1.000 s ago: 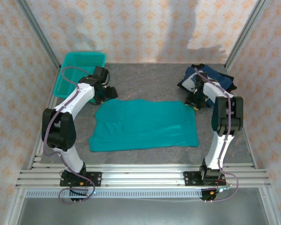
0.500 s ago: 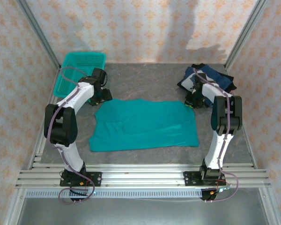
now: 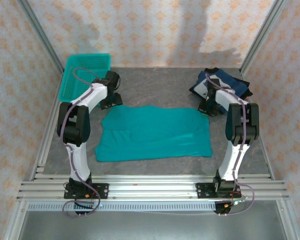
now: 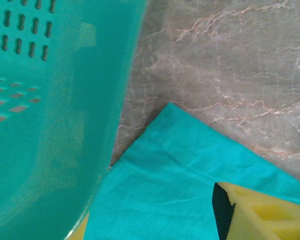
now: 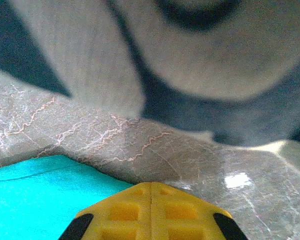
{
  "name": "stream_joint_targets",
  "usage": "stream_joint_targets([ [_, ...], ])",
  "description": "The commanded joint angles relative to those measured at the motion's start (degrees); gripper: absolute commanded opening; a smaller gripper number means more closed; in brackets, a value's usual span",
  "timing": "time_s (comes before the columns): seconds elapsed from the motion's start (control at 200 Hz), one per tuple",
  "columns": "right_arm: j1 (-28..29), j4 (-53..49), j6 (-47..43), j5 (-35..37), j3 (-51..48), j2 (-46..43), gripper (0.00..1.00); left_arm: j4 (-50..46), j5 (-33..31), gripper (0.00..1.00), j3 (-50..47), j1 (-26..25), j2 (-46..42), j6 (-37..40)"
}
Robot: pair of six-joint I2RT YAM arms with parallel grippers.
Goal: Fold and stack the t-shirts
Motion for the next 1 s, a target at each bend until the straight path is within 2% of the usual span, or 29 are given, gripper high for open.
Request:
stream_joint_targets([
  [0.0,-0.3,-1.6,-0.9,3.9,-0.9,-2.7,0.00,-0.1,-1.6,0.65,4.5,-0.9,3.1,0.8],
  [0.11,-0.3,-2.0,-0.8,3.2,-0.7,-2.8,0.00,-3.8,-5.1,0.62,8.8,-0.9,6.5,0.2],
  [0.305,-0.3,-2.4,-1.0,3.2,-0.9,-3.5,0.00,-7.5,-7.1,0.58,13.0,-0.9,11.1,-0.5],
  [0.39,-0.3,-2.7,-1.2,3.4,-0.8,-4.0,0.00,-10.7,-11.2,0.55,14.2,-0.8,12.3,-1.8],
  [0.721,-0.3,-3.3,-1.1,2.7,-0.2,-5.2,0.00,-10.6,-22.8,0.60,2.9,2.2,0.4,-7.5],
  [0.836,-0.3,-3.5,-1.0,2.0,0.3,-5.0,0.00,-7.3,-18.7,0.63,1.4,2.1,-3.6,-7.6],
  [0.996,-0.3,-4.0,-0.9,1.7,1.2,-4.3,0.00,-4.6,-12.1,0.67,3.7,-1.5,-6.8,-8.5],
])
